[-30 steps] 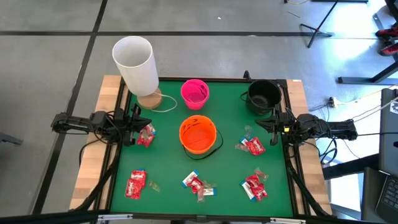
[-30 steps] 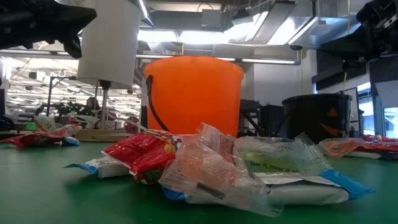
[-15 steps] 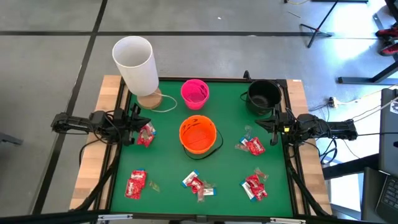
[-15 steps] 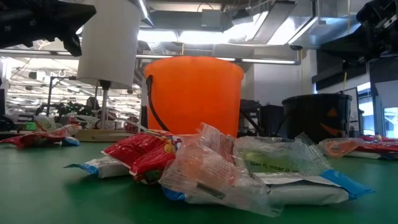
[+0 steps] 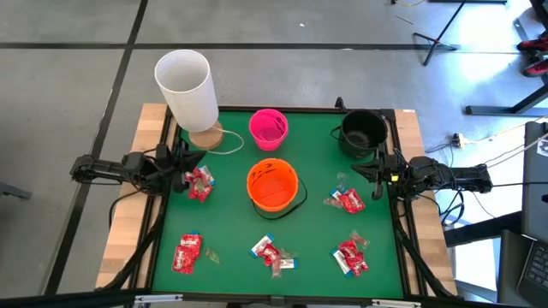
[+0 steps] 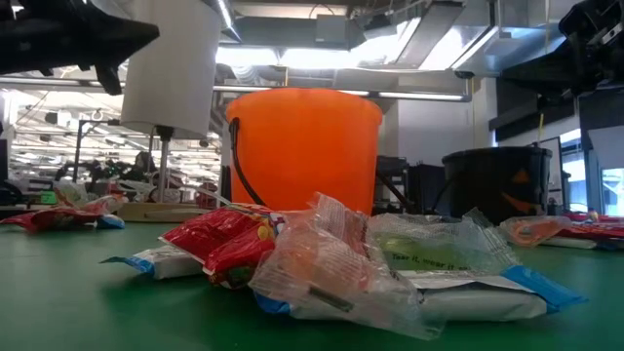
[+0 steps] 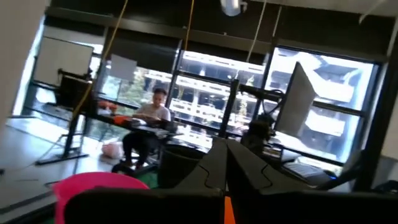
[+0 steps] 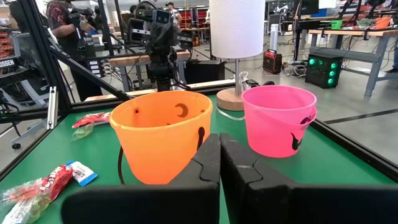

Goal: Sort candy
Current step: Put the red candy into the pink bucket

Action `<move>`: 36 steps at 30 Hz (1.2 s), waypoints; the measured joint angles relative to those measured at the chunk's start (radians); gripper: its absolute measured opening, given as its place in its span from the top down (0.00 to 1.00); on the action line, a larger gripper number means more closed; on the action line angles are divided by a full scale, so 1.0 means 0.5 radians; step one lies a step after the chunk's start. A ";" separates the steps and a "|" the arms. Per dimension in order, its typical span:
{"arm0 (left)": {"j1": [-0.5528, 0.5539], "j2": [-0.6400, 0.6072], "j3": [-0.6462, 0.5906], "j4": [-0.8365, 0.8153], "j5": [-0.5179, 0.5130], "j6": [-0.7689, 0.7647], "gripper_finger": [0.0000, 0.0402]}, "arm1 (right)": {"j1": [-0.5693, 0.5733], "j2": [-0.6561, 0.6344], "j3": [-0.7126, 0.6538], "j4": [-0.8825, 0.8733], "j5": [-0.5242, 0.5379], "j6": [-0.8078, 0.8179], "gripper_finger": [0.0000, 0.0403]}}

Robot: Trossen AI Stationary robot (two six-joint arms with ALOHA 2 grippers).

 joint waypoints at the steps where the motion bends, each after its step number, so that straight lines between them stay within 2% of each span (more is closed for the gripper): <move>1: 0.000 0.000 0.000 0.000 -0.001 0.057 1.00 | 0.000 0.000 0.000 0.000 0.000 0.000 1.00; 4: 0.000 0.000 0.000 0.001 -0.012 0.229 1.00 | 0.000 0.000 -0.001 0.000 0.000 0.000 1.00; 8: 0.000 0.001 0.000 0.003 -0.192 0.433 1.00 | 0.000 0.000 0.000 0.000 0.000 0.000 1.00; 13: 0.000 0.002 0.000 -0.164 -0.456 0.438 1.00 | 0.000 0.000 -0.001 0.000 0.000 0.000 1.00; 17: 0.000 0.003 0.024 -0.436 -0.547 0.231 1.00 | 0.000 0.000 0.000 0.000 0.000 0.000 1.00; 22: 0.002 0.026 0.265 -0.813 -0.549 0.005 1.00 | 0.000 0.000 -0.001 0.000 -0.001 0.000 1.00; 25: 0.002 0.096 0.450 -1.048 -0.464 -0.119 1.00 | 0.000 0.000 -0.001 0.000 0.000 0.000 1.00; 29: 0.001 0.289 0.657 -1.283 -0.379 -0.238 1.00 | 0.000 0.000 0.000 0.000 0.000 0.000 1.00; 34: 0.002 0.582 0.899 -1.583 -0.495 -0.215 1.00 | 0.000 0.000 -0.001 0.000 -0.001 0.000 1.00; 36: 0.002 0.674 1.000 -1.643 -0.483 -0.218 1.00 | 0.000 0.000 0.000 0.000 -0.001 0.000 1.00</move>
